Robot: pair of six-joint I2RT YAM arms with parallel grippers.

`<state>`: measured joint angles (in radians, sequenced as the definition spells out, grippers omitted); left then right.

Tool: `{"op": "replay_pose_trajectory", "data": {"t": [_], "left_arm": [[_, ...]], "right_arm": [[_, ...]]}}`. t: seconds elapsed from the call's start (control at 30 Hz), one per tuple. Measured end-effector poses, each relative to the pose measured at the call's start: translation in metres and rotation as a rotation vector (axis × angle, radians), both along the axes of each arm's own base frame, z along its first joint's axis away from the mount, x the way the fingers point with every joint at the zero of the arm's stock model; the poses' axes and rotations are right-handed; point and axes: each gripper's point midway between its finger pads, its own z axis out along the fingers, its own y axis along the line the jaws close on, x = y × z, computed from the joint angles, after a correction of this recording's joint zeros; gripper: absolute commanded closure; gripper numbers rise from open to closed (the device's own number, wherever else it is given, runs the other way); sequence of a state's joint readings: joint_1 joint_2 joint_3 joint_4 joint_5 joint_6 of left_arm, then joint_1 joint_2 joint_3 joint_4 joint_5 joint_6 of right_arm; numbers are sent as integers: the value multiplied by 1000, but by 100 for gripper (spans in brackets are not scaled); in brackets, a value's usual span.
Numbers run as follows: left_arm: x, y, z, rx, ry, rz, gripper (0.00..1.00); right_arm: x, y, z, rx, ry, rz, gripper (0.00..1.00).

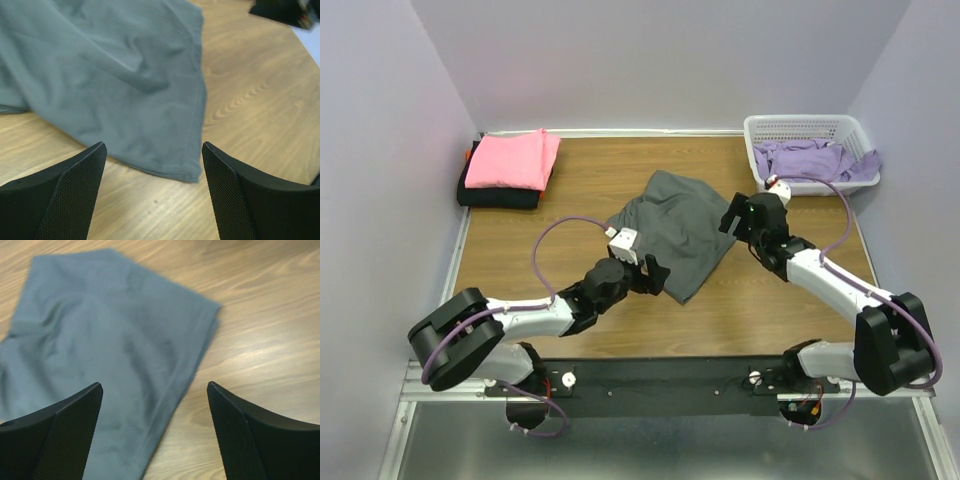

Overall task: Fold and stack the t-shirts
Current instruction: Flatten the tshirt out

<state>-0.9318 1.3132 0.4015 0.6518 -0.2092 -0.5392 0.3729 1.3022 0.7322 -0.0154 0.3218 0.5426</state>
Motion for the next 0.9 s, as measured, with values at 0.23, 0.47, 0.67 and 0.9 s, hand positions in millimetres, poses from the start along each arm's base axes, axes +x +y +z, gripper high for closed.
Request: {"op": "replay_pose_trajectory", "data": {"t": [0.23,0.47,0.67,0.9], "left_arm": [[46,42,30,-30,-82,178,12],[100,106,49,-24,-131,368,10],[115,138,49,-14,-134,432,10],[114,147,59,-26,-163,438,10]], "right_arm": [[-37,49,-15,82,24,177,15],[-93,115,-37,106,89,390,17],[-135,152,-69,76,185,504,20],[-147,149,-90,-11,239,480,24]]}}
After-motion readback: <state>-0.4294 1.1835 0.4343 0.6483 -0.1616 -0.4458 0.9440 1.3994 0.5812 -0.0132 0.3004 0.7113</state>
